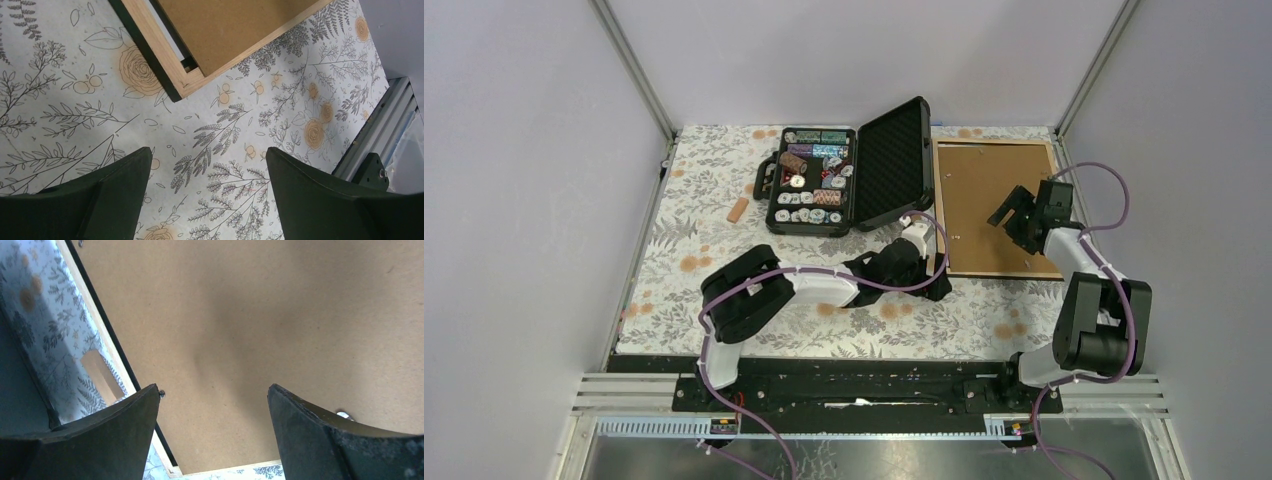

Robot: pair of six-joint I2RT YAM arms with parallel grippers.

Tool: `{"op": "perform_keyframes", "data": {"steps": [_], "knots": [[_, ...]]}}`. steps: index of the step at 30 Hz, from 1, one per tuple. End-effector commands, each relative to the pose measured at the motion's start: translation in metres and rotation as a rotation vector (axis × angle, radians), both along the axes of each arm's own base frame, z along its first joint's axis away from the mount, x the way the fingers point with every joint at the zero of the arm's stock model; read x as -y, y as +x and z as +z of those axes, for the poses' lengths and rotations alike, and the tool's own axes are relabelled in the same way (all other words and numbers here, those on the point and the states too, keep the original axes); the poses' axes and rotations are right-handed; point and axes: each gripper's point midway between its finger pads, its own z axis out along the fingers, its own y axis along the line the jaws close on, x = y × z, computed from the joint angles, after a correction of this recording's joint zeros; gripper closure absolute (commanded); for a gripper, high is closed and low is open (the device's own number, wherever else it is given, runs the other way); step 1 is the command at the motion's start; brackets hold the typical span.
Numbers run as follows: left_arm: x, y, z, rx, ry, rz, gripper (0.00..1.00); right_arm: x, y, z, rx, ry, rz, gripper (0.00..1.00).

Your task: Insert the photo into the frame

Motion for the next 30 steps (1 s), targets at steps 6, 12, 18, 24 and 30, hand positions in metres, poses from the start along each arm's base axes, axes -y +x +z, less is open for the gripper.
{"op": "perform_keyframes", "data": {"steps": [6, 12, 18, 24, 30], "knots": [[0.010, 0.012, 0.022, -0.026, -0.062, 0.037, 0.12, -0.073, -0.001, -0.009, -0.004, 0.125, 0.274, 0.16], [-0.022, 0.001, 0.048, 0.011, -0.056, 0.052, 0.12, -0.138, -0.014, -0.024, -0.034, 0.099, 0.427, 0.39], [-0.067, -0.016, 0.087, 0.062, -0.083, 0.086, 0.11, -0.140, -0.024, -0.037, -0.089, -0.020, 0.454, 0.51], [-0.097, -0.027, 0.105, 0.092, -0.078, 0.106, 0.11, -0.138, -0.031, -0.039, -0.108, -0.094, 0.469, 0.58], [-0.113, -0.033, 0.110, 0.099, -0.097, 0.126, 0.11, -0.136, -0.035, -0.053, -0.147, -0.156, 0.467, 0.63]]}}
